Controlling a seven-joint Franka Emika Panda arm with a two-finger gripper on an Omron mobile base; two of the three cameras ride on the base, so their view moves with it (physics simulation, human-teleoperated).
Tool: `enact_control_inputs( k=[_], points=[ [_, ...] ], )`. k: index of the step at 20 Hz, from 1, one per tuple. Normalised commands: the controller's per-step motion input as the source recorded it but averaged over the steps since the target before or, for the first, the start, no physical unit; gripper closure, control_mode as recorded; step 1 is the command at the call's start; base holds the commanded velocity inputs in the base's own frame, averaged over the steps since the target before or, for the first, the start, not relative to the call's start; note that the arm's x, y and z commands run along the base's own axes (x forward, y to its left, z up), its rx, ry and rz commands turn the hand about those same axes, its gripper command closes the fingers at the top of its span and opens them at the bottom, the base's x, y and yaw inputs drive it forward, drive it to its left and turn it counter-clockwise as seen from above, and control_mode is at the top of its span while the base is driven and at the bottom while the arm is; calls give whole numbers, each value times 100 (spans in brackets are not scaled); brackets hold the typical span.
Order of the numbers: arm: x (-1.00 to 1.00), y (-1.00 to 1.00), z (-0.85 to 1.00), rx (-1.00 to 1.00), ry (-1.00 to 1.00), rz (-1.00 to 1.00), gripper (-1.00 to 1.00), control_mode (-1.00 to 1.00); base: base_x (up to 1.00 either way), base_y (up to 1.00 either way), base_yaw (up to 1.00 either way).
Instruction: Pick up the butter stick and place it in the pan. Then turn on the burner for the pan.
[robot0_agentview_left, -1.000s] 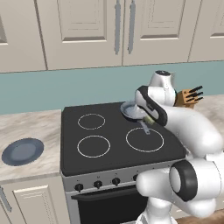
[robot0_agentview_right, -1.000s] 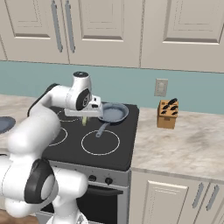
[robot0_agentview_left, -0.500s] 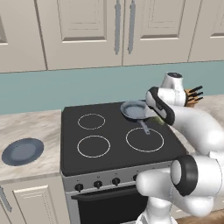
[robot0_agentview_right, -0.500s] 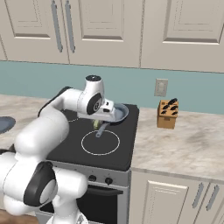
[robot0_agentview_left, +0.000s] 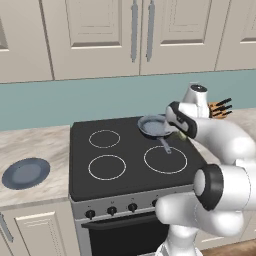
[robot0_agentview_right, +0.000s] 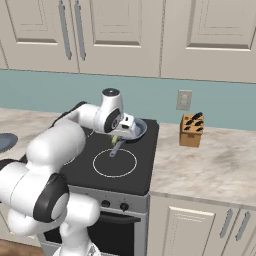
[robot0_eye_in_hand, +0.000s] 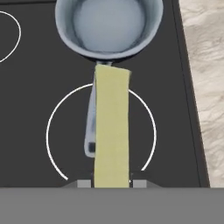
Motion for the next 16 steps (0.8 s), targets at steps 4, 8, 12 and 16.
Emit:
enact_control_inputs(
  k=[4, 8, 12, 16],
  points=[
    [33, 0, -21, 0, -6, 0, 100, -100, 0, 0, 0],
    [28, 0, -16, 0, -8, 0, 100, -100, 0, 0, 0],
    [28, 0, -9, 0, -7, 0, 100, -100, 0, 0, 0],
    [28, 0, -1, 0, -3, 0, 100, -100, 0, 0, 0]
  ],
)
